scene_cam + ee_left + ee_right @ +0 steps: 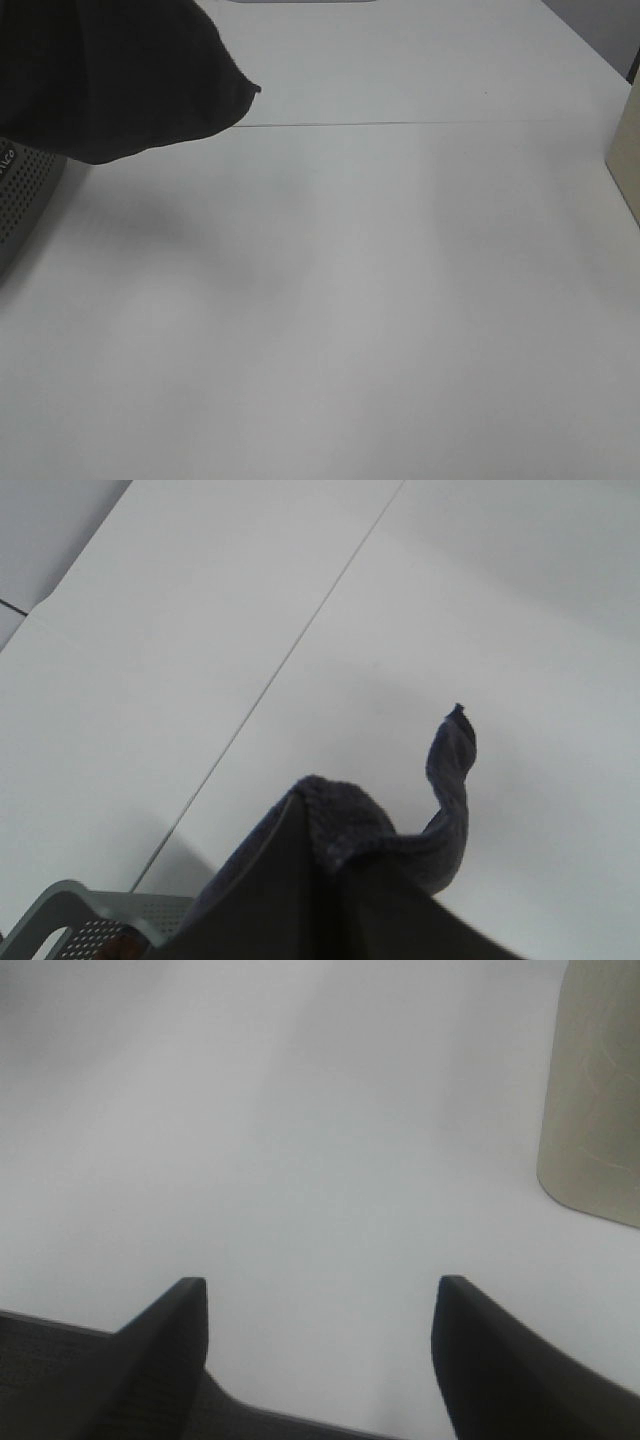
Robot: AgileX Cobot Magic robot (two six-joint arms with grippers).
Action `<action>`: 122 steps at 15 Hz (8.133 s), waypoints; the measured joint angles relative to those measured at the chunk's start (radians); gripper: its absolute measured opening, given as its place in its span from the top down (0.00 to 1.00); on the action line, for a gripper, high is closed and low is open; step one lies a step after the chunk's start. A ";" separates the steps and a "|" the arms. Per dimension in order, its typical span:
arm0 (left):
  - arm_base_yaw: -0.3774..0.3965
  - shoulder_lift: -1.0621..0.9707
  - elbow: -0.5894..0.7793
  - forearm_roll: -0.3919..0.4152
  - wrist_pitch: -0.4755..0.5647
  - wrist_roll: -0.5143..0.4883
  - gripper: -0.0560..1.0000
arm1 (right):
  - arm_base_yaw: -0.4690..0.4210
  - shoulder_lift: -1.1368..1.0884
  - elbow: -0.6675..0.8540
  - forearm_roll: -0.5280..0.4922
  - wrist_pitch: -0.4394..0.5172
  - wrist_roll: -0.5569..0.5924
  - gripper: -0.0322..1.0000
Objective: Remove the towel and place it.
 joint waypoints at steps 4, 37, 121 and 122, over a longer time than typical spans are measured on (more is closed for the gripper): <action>-0.109 0.000 0.000 0.000 0.003 -0.044 0.95 | 0.000 0.219 -0.019 0.200 -0.230 -0.210 0.34; -0.241 0.022 0.000 -0.273 -0.034 -0.081 0.95 | 0.368 1.471 -0.237 1.553 -0.244 -1.654 0.68; 0.200 0.771 -0.694 0.075 -0.411 -0.211 0.95 | 0.227 2.077 -1.911 -0.053 -0.169 0.146 0.95; 0.196 0.717 -0.694 0.052 -0.231 -0.298 0.95 | 0.228 2.021 -1.911 -0.024 -0.009 0.143 0.95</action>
